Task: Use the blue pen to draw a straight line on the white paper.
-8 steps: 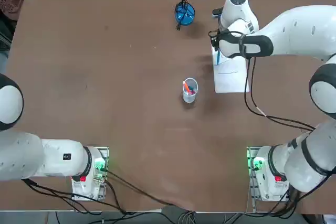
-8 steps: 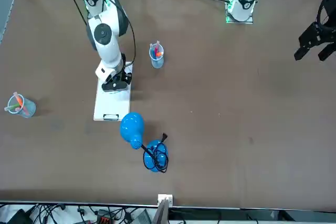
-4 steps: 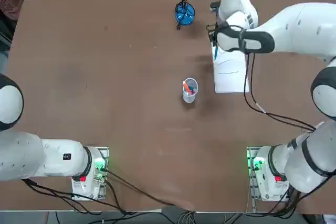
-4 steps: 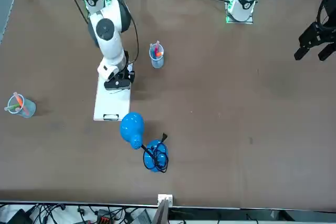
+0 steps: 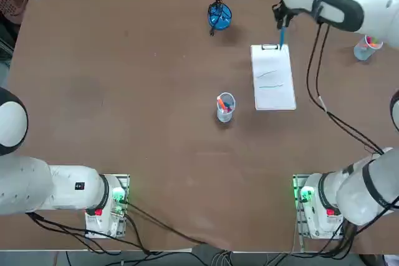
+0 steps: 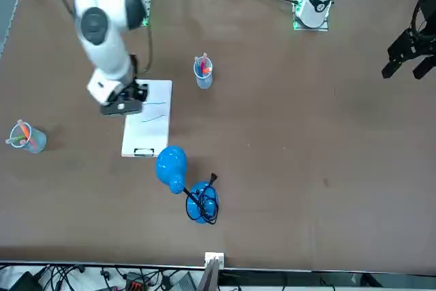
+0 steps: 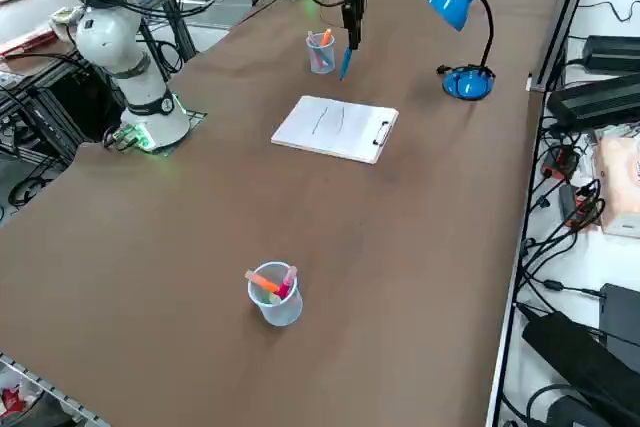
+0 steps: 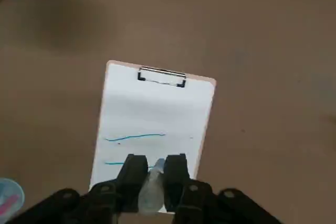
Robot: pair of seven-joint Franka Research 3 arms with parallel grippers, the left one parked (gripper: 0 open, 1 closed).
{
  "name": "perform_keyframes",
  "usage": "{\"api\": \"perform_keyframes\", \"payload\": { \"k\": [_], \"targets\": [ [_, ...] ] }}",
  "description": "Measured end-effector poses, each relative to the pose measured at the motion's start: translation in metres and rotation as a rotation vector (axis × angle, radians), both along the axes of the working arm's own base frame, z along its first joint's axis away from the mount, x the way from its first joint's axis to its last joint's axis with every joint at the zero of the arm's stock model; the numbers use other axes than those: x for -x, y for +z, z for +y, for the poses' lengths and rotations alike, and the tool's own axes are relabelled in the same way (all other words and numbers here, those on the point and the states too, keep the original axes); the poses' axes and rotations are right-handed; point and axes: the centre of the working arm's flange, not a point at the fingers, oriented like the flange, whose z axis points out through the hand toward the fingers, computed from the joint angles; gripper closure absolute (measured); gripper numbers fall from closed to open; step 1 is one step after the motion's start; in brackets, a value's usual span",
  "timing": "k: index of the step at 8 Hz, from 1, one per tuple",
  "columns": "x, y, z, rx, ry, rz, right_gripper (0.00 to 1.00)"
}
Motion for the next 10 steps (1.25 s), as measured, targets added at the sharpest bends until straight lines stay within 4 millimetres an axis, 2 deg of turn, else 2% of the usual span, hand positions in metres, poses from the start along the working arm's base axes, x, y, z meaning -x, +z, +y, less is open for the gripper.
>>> {"api": "perform_keyframes", "payload": {
  "k": [3, 6, 8, 10],
  "targets": [
    [-0.023, 0.007, -0.126, 0.003, 0.04, 0.029, 0.78],
    [-0.02, 0.005, -0.277, -0.066, 0.091, 0.035, 0.78],
    [-0.012, -0.001, -0.351, -0.058, 0.121, -0.007, 0.78],
    [-0.006, -0.011, -0.409, -0.035, 0.1, -0.065, 0.78]
  ]
}}
